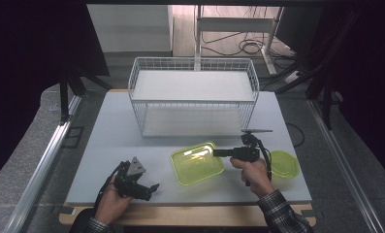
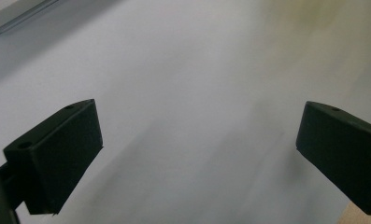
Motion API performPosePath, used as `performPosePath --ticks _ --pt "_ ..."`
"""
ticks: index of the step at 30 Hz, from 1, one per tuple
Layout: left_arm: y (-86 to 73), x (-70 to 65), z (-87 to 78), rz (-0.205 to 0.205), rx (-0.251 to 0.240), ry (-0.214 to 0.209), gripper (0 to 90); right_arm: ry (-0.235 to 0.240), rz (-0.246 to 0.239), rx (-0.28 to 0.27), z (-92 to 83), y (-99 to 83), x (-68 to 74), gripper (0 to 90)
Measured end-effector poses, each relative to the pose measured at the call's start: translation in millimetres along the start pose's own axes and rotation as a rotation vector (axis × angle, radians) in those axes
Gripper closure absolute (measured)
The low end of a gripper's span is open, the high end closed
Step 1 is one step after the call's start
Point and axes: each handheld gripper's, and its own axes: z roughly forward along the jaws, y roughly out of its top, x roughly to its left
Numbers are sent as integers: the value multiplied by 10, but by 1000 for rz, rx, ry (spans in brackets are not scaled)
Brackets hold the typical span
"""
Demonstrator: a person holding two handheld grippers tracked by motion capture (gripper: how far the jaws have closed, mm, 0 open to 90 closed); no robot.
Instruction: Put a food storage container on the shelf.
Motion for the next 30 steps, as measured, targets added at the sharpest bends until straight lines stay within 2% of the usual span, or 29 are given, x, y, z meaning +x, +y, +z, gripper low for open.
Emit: performPosePath --ticks 13,18,30 --pt "-2 -2 12 4 10 2 2 11 -27 -61 -160 173 158 798" --pt "-2 -4 13 6 11 4 2 31 -27 -97 -245 270 230 799" --pt "-3 -4 13 11 12 6 2 24 -48 -139 -404 475 397 799"
